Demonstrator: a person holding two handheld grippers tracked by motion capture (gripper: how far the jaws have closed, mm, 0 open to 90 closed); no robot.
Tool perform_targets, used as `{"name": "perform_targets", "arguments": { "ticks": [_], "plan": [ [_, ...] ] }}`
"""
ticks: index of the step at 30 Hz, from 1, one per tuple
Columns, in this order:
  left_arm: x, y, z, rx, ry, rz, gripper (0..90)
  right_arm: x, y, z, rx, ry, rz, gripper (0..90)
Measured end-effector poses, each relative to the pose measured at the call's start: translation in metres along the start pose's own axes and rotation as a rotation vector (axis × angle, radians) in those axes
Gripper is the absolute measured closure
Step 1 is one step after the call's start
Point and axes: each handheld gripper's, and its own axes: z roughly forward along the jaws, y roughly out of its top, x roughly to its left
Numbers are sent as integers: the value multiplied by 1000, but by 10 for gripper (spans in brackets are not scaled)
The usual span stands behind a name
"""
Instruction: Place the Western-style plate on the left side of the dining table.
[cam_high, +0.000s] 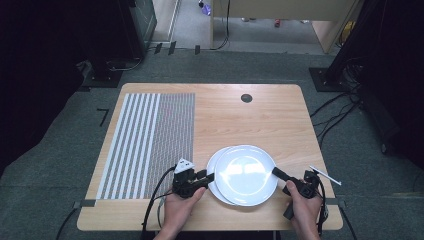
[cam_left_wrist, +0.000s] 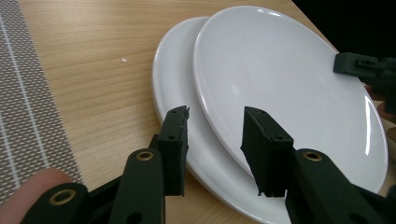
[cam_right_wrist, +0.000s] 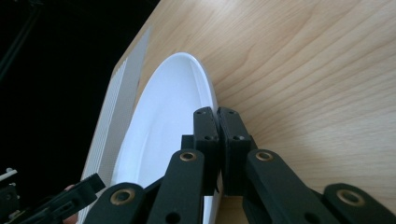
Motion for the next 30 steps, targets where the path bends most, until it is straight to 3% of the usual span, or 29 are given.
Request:
{"name": "perform_targets", "arguments": {
  "ticks": [4,9,11,20,30],
  "plan": [
    [-2,1,4,28,-3,11,590,-2,2,-3,-10,-8,-8,880],
    [-5,1,10,45,-11,19,587,1,2,-3,-12,-38,-55,864],
    [-7,2,12,47,-12,22,585,3,3,-5,-46,-46,-75,808],
    [-8,2,19,64,-4,24,583,7,5,-10,-40,-88,-119,879],
    [-8,2,20,58,-5,22,573,2,5,-9,-59,-54,-70,887]
  ]
}}
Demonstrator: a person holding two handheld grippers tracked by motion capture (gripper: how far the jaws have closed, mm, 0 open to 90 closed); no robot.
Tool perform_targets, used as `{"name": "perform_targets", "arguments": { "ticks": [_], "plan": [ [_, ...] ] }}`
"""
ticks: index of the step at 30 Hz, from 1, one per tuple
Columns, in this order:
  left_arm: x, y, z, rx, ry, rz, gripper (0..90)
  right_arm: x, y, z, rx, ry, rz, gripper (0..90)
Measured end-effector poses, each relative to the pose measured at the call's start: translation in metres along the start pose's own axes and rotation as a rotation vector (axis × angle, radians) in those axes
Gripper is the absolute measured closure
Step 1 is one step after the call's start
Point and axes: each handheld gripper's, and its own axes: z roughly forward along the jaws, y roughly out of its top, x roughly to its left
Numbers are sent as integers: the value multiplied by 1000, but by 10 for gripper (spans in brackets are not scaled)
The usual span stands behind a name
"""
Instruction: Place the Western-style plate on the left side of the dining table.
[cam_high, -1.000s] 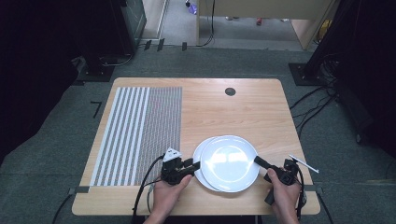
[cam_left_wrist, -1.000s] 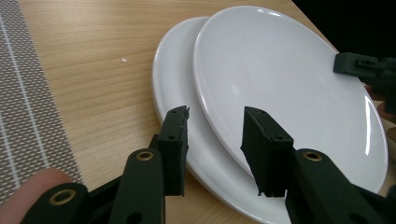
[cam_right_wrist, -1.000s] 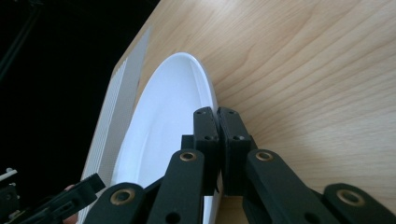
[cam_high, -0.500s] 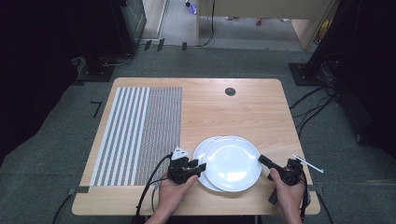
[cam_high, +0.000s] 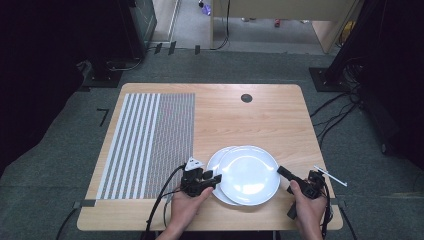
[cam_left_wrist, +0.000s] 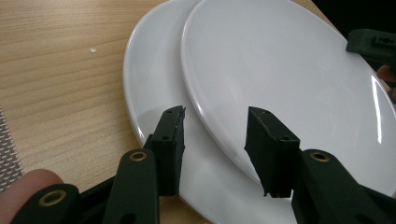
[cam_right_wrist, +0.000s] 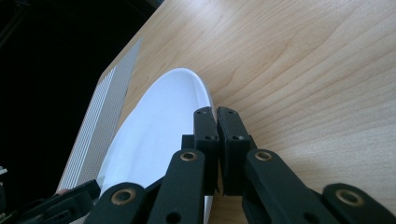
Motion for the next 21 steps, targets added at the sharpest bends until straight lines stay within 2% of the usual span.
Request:
{"name": "perform_targets", "arguments": {
  "ticks": [12,18,21],
  "plan": [
    [-3,2,7,6,-13,-34,519,-3,0,0,-9,16,12,889],
    [-4,3,11,17,-26,-57,519,-6,-1,1,-14,32,26,889],
    [-8,2,14,32,-42,-49,524,-9,-1,2,-14,45,44,889]
  ]
}}
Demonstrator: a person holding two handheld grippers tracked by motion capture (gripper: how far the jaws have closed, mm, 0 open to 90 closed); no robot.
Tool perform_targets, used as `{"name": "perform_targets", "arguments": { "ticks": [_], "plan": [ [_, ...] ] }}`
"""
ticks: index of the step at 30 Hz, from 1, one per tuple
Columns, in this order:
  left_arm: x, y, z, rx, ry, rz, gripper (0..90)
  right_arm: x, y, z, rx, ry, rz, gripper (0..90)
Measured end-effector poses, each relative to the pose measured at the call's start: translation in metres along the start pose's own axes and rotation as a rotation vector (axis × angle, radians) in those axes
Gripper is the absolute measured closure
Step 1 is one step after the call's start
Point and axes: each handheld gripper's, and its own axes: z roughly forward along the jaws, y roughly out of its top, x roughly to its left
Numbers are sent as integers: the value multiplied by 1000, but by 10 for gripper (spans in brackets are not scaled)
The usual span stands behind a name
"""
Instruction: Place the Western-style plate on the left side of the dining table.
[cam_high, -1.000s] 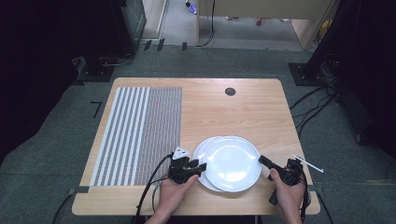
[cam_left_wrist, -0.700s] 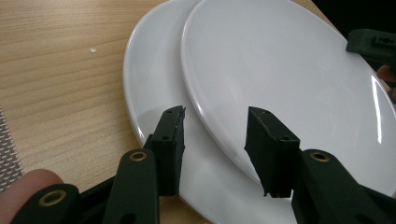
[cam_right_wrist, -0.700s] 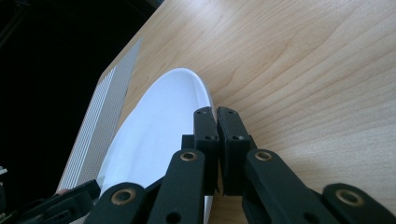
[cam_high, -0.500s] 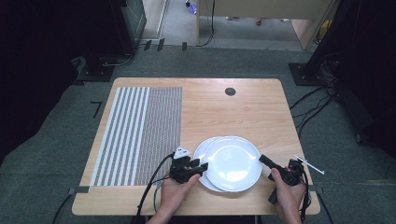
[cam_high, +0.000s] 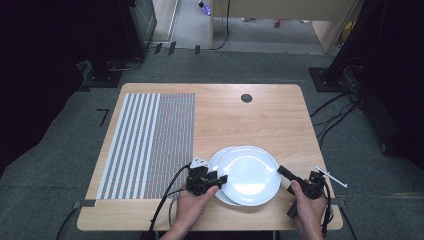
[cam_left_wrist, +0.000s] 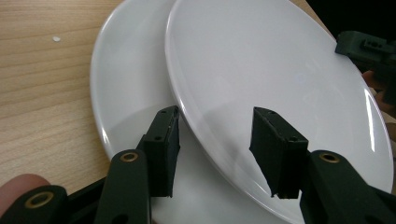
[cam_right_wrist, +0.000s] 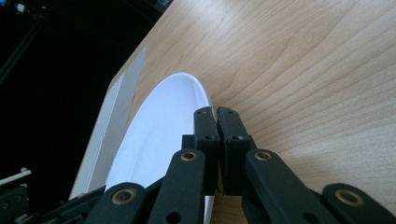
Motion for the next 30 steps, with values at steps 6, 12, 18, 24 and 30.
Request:
{"name": "perform_targets", "arguments": {
  "ticks": [6,12,18,24,30],
  "plan": [
    [-1,1,-1,-15,-12,-15,534,-7,0,1,2,28,48,889],
    [-1,2,0,-17,-23,-30,558,-8,-1,1,-1,31,42,889],
    [-1,2,3,-4,-45,-44,620,-11,-1,2,-2,46,49,889],
    [4,7,1,-21,-55,-92,674,-12,-1,1,2,60,33,887],
    [7,9,-1,-29,-56,-112,717,-7,0,0,7,45,-32,886]
  ]
}}
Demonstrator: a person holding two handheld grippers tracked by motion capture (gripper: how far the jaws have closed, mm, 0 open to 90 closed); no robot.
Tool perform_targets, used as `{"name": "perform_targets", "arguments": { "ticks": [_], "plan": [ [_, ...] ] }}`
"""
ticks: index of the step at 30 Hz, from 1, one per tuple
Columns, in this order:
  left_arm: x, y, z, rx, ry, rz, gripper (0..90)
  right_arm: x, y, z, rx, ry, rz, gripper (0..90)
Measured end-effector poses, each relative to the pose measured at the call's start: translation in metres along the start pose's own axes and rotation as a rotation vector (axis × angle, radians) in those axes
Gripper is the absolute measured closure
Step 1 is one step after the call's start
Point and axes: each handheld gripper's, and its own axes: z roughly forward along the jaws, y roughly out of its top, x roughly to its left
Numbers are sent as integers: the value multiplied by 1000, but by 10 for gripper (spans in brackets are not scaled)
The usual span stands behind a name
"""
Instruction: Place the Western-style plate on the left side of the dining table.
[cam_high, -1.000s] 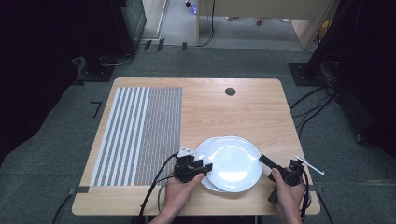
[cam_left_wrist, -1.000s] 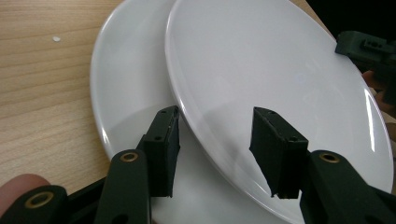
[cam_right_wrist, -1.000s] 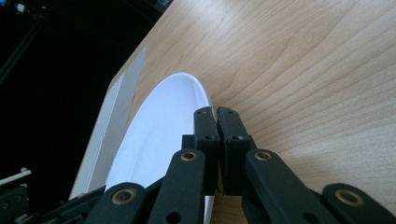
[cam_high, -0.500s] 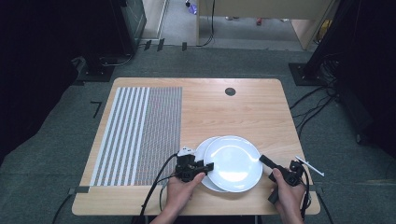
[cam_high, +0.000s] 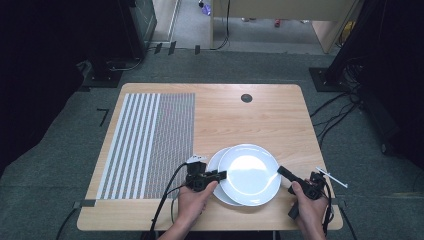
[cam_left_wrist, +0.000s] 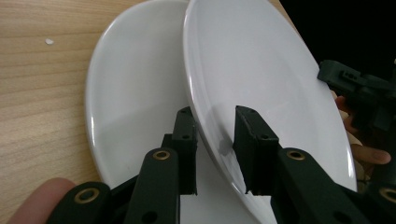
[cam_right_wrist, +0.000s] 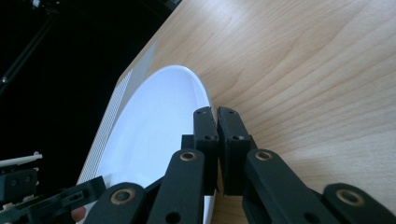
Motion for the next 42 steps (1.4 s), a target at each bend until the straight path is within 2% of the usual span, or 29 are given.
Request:
{"name": "perform_targets", "arguments": {
  "ticks": [3,11,17,26,31,42],
  "plan": [
    [3,3,-3,-2,-10,-19,738,3,-1,1,10,-8,-24,883],
    [6,5,-6,1,-41,-45,771,6,-1,1,7,-3,-13,885],
    [11,8,-10,0,-59,-63,787,13,-2,1,6,-5,-31,885],
    [16,11,-19,-8,-96,-85,810,17,-3,4,19,-1,-11,884],
    [19,13,-23,-11,-100,-94,813,23,-4,6,22,1,-15,885],
    [29,20,-45,-43,-88,-96,821,40,-5,21,49,20,-16,884]
  ]
}}
